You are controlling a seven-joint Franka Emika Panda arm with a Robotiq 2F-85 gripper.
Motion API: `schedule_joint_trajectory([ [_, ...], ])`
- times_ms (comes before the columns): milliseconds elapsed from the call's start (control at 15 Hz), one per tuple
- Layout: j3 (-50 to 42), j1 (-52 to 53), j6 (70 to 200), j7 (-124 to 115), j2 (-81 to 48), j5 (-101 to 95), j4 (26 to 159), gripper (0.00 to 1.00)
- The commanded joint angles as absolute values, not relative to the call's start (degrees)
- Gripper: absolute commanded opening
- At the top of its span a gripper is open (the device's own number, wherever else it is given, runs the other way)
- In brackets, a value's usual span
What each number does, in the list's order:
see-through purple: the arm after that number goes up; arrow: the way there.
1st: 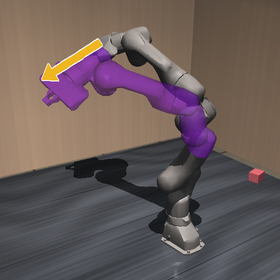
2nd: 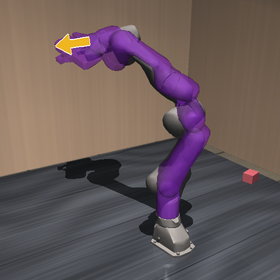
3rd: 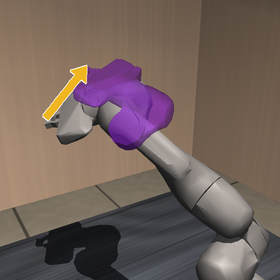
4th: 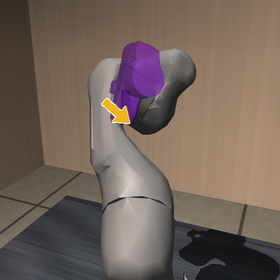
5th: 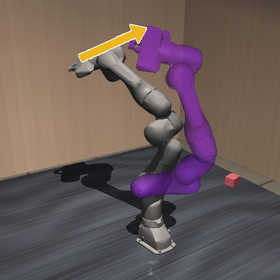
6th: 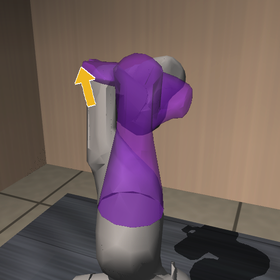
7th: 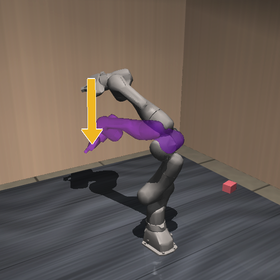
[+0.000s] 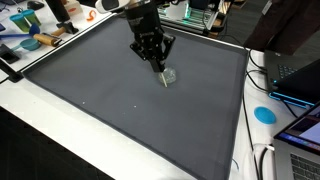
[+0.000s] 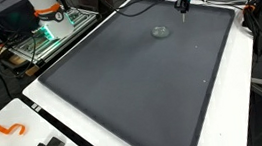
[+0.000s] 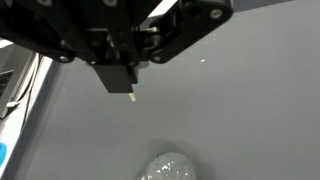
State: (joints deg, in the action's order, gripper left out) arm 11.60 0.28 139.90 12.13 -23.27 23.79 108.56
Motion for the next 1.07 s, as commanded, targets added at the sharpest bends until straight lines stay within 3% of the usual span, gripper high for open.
schedule_joint_trajectory([
  [0,14.4,-3.8,138.7,20.0,-21.9,32.0,111.7,0.03],
  [1000,12.2,-5.4,137.9,42.7,-15.9,52.3,121.0,0.03],
])
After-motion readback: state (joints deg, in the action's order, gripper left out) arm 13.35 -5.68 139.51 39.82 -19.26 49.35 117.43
